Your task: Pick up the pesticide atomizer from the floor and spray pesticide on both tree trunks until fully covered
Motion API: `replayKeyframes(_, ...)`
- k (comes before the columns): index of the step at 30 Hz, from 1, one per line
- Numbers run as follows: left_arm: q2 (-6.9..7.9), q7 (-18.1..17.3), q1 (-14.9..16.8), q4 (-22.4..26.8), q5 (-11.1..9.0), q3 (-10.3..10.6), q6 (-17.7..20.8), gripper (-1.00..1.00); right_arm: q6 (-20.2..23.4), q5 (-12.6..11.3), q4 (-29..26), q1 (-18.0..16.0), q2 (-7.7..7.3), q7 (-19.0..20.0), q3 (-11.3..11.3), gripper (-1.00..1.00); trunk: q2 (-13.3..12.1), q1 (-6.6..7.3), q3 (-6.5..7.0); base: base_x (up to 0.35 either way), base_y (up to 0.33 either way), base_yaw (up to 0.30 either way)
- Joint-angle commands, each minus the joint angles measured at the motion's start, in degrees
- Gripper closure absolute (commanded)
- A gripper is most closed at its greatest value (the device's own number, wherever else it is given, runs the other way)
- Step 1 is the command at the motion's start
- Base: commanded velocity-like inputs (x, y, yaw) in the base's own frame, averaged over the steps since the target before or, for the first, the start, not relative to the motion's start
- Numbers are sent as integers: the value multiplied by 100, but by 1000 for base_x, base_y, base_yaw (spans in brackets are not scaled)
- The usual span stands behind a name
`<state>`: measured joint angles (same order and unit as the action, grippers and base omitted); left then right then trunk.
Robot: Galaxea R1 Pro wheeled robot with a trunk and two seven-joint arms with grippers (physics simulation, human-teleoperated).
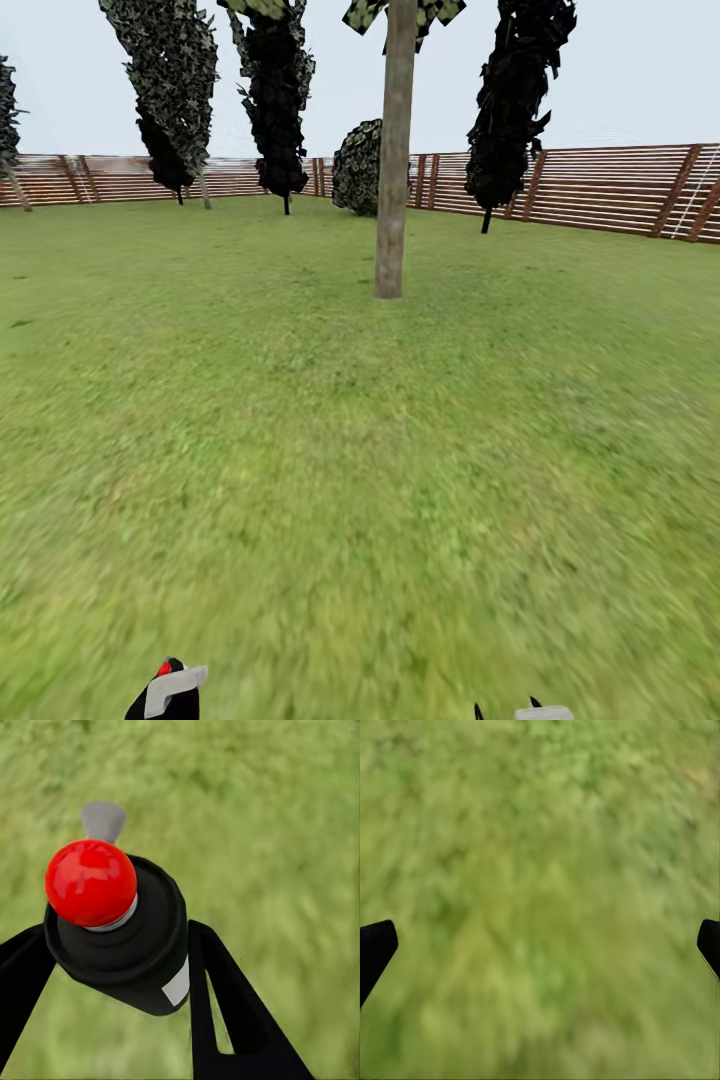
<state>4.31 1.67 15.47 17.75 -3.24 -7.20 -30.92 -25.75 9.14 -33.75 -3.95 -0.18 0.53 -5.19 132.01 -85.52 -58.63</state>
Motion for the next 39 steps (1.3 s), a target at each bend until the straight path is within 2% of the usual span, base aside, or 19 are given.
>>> replayKeyframes(1,0,0,0,1,0,0,0,100,0,0,0,0,0,0,0,-100,0,0,0,340,0,0)
replayKeyframes(39,9,0,0,1,-1,-1,-1,100,0,0,-9,0,0,0,0,-100,0,0,0,340,0,0)
